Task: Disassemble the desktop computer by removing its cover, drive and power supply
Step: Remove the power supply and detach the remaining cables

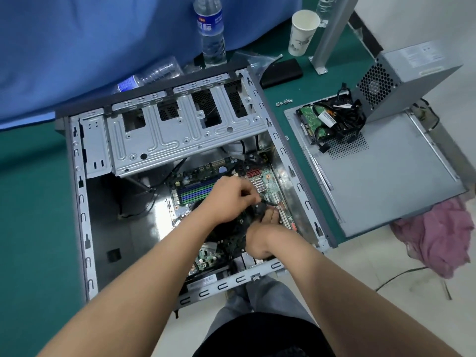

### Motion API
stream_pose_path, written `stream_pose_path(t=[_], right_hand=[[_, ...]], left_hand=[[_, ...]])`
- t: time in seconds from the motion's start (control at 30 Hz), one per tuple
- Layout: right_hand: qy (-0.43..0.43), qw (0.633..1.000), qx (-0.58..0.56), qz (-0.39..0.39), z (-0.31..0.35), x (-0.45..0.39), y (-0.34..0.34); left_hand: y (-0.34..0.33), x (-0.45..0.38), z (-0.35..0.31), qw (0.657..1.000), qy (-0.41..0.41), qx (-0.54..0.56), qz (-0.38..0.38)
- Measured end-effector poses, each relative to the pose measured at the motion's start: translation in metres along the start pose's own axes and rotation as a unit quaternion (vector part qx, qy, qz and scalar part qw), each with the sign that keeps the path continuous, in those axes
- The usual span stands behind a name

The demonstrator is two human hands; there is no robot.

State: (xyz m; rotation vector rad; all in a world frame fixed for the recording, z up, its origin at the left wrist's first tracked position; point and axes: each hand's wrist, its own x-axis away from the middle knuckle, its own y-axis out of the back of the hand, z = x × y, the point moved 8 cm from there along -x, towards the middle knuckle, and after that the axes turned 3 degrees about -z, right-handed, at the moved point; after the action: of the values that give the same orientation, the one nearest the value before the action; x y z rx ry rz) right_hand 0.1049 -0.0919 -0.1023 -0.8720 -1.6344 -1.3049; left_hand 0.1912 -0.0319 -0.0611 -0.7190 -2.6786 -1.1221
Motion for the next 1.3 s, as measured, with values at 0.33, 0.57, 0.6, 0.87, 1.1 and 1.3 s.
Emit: stream_pose_path(t=[0.33,0.57,0.6,0.87,1.1,1.3], right_hand=[[0.023,0.979,-0.195,-0.051,-0.009,0.008,0.016],[0.071,0.873,-0.428,-0.223,-0.025,0.013,0.046],[0.082,0.833,-0.485,-0.254,-0.029,0.015,0.052],[0.114,0.533,-0.784,-0.298,-0.030,0.015,0.080],[0.131,0.524,-0.796,-0.272,-0.024,0.001,0.099],[0.137,0.543,-0.788,-0.257,-0.032,-0.010,0.109]], left_hand=[[0.006,0.021,0.013,0.968,-0.016,-0.209,-0.135],[0.016,0.025,0.016,0.973,0.037,-0.131,-0.189],[0.020,0.024,0.017,0.973,0.047,-0.105,-0.199],[0.036,0.033,0.017,0.960,0.107,0.067,-0.249],[0.050,0.036,0.019,0.959,0.113,0.097,-0.243],[0.063,0.037,0.014,0.951,0.107,0.121,-0.264]])
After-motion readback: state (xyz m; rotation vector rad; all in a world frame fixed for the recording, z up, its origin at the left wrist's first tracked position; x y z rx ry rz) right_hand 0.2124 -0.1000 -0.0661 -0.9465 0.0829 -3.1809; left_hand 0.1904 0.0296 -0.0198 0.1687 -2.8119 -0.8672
